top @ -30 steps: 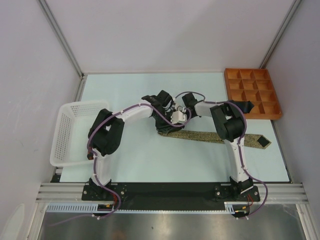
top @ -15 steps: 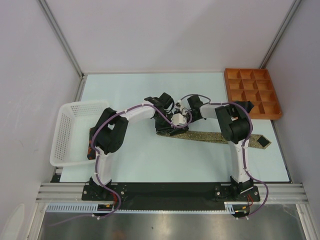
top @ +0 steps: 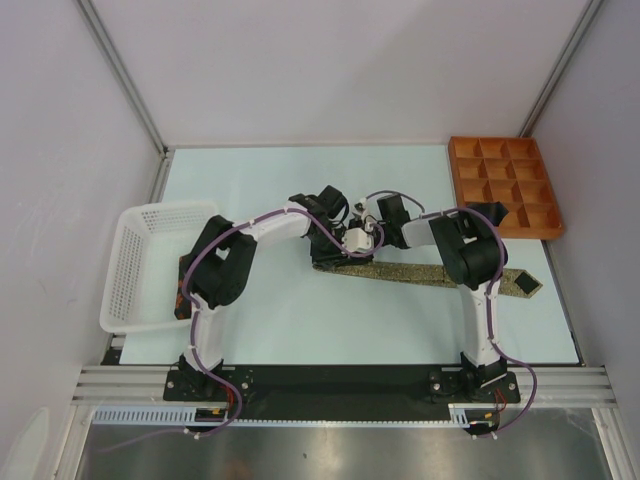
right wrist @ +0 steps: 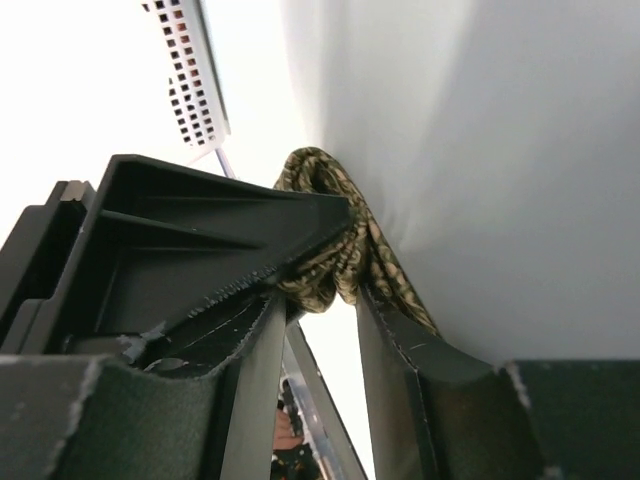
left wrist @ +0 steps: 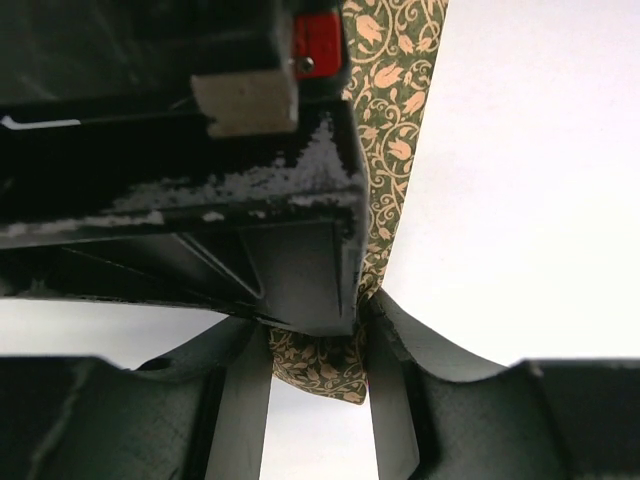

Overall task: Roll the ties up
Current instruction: Roll the tie at the center of the board.

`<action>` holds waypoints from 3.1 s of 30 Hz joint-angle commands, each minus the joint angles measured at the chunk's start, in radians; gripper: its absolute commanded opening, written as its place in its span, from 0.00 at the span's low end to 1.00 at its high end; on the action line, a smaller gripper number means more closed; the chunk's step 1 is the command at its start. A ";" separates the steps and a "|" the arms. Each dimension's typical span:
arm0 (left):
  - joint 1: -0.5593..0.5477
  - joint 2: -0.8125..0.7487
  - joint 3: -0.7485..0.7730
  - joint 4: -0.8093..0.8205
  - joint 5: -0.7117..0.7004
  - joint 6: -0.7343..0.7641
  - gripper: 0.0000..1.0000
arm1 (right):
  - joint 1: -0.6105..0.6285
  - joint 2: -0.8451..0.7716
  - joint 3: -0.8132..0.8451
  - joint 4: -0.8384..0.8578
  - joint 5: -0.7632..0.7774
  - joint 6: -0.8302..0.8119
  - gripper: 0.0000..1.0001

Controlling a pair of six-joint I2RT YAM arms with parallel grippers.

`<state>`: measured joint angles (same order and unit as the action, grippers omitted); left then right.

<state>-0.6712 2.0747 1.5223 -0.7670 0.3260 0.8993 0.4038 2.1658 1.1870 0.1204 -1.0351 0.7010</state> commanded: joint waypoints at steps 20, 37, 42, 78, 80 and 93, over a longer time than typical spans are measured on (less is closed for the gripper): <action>0.094 -0.131 -0.174 0.118 0.165 0.084 0.81 | -0.026 0.049 0.109 -0.421 0.116 -0.342 0.00; 0.024 -0.022 -0.058 0.074 0.091 0.072 0.63 | 0.006 0.117 0.172 -0.466 0.075 -0.439 0.00; 0.007 -0.033 -0.094 0.028 0.093 0.098 0.55 | 0.027 0.105 0.160 -0.423 0.044 -0.396 0.00; 0.042 -0.372 -0.484 0.207 0.091 -0.108 0.29 | 0.193 0.069 0.252 -0.418 -0.039 -0.366 0.00; 0.047 -0.366 -0.493 0.206 0.088 -0.097 0.24 | 0.182 0.054 0.288 -0.499 -0.039 -0.431 0.07; 0.090 -0.344 -0.491 0.244 0.077 -0.126 0.09 | -0.022 -0.028 0.388 -1.102 0.338 -1.047 0.43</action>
<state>-0.5968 1.7134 1.0100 -0.5465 0.4042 0.7834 0.4175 2.1654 1.5417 -0.7811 -0.8928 -0.1341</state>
